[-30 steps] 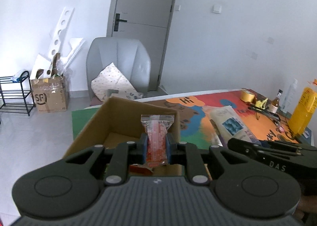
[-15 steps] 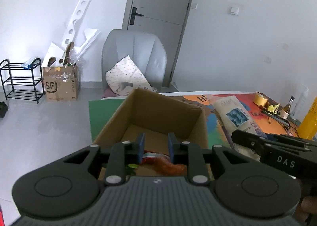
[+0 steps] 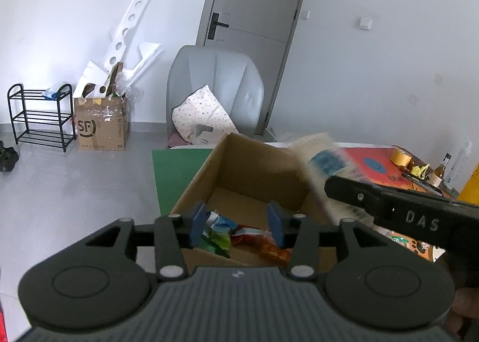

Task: Organize snacks
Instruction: 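Move both open grippers back over the snack pile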

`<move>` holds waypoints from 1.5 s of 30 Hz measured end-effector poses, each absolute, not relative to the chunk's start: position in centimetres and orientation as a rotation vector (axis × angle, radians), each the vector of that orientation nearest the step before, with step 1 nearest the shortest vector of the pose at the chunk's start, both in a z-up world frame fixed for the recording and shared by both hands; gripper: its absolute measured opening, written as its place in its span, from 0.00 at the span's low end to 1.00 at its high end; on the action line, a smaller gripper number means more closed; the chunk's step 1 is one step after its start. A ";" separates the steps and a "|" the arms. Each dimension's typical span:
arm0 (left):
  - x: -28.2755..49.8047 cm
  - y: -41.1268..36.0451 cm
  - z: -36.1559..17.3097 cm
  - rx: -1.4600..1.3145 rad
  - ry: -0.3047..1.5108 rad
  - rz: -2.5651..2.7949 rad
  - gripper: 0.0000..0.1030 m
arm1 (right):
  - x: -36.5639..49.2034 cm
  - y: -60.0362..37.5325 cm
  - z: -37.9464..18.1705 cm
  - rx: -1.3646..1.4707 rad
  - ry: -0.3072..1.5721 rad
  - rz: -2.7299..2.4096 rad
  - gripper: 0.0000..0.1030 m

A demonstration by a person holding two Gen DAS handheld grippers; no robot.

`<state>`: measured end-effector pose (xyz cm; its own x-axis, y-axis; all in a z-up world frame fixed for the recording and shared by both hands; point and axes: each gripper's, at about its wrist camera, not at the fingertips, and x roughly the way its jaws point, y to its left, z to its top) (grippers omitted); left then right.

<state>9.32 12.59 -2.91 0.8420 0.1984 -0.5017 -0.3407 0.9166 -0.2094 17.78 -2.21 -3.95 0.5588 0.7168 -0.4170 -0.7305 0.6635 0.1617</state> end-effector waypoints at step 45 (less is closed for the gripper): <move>13.1 -0.2 -3.2 -0.165 0.520 0.102 0.90 | 18.6 -20.2 -6.4 0.097 0.520 0.485 0.95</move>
<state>13.15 -0.19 -3.18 0.8633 0.0551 -0.5017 -0.1388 0.9816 -0.1310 18.56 -20.24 -6.38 0.7578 0.4688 -0.4539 -0.4207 0.8827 0.2094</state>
